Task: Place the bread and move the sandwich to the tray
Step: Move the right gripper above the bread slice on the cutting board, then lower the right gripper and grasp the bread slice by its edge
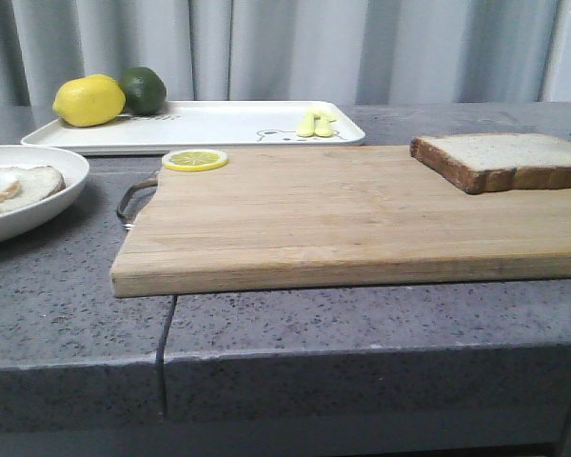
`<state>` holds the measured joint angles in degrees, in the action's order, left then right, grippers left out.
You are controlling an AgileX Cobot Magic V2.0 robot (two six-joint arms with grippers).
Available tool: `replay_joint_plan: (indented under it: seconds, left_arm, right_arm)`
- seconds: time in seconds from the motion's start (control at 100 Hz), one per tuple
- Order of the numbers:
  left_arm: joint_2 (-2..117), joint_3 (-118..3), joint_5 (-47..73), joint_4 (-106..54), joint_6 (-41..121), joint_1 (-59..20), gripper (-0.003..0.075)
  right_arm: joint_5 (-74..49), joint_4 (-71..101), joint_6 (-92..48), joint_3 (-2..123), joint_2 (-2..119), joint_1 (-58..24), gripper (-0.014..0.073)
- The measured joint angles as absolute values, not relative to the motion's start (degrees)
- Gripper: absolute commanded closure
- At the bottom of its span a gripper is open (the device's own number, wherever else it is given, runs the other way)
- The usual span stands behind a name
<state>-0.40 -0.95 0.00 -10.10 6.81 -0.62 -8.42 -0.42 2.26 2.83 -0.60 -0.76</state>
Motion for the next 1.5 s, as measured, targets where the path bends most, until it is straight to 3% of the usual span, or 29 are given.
replay_joint_plan:
  seconds: [0.24, 0.57, 0.67, 0.84, 0.91, 1.5]
  left_arm:
    - [3.0, -8.0, 4.1, -10.8, 6.8, -0.6, 0.0740]
    - [12.3, -15.9, 7.3, -10.9, 6.8, -0.6, 0.0740]
    - [15.5, -17.6, 8.2, -10.9, 6.8, -0.6, 0.0740]
    - [20.2, -19.0, 8.6, -10.9, 6.8, -0.6, 0.0740]
    - [21.2, -19.2, 8.7, -10.9, 6.8, -0.6, 0.0740]
    - [22.2, -19.4, 9.2, -10.9, 6.8, -0.6, 0.0740]
  right_arm:
    - [-20.0, 1.9, 2.3, 12.6, 6.3, -0.8, 0.0658]
    - [-24.0, 1.9, 2.3, 20.4, 18.9, -0.8, 0.0643]
    - [-25.8, 2.0, 2.3, 23.9, 23.9, -0.8, 0.0528]
    - [-28.5, 2.2, 2.3, 30.8, 34.6, -0.8, 0.0154]
    - [-29.3, 2.2, 2.3, 33.8, 39.1, -0.8, 0.0081]
    - [-41.4, 7.0, 2.3, 62.1, 73.7, 0.1, 0.0090]
